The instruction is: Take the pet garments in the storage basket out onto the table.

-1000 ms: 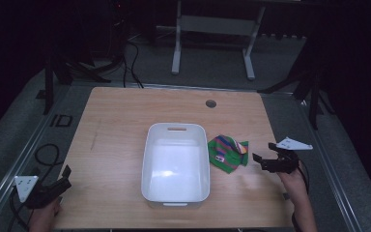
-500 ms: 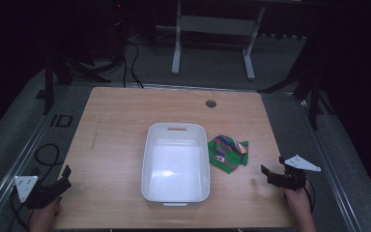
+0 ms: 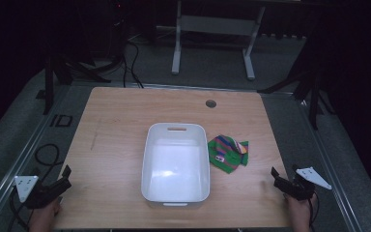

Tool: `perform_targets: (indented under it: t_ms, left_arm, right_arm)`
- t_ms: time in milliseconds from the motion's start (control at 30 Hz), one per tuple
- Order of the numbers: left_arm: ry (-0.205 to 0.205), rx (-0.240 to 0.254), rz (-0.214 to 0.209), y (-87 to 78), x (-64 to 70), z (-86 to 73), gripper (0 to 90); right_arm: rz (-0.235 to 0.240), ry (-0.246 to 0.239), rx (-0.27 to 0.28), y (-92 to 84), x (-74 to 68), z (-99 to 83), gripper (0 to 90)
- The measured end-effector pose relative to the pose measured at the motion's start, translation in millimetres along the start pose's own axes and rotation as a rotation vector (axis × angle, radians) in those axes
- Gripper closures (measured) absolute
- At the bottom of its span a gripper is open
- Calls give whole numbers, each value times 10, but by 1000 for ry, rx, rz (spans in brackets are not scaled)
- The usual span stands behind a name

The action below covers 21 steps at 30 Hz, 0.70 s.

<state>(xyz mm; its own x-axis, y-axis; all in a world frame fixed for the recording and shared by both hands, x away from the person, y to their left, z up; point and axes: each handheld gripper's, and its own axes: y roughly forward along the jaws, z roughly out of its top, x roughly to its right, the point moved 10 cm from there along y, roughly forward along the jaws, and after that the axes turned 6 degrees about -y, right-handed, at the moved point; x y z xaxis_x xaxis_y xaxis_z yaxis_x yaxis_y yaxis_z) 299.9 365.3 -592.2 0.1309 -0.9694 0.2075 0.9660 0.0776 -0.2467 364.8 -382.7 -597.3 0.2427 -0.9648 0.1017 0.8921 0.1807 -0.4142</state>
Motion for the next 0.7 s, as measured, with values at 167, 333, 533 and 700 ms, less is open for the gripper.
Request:
perform_targets:
  t_ms: [167, 333, 533, 700]
  left_arm:
    - [0, 1, 1, -1, -1, 0, 9]
    - [-1, 0, 2, 0, -5, 0, 9]
    - [-4, -1, -2, 1, -5, 0, 9]
    - [-1, 1, -3, -1, -3, 1, 9]
  right_arm:
    - [-20, 39, 21, -47, 60, -2, 135]
    - [-53, 84, 51, -77, 144, 5, 137]
    - [-64, 101, 53, -68, 186, 6, 144]
    - [-59, 107, 36, -55, 183, -4, 144]
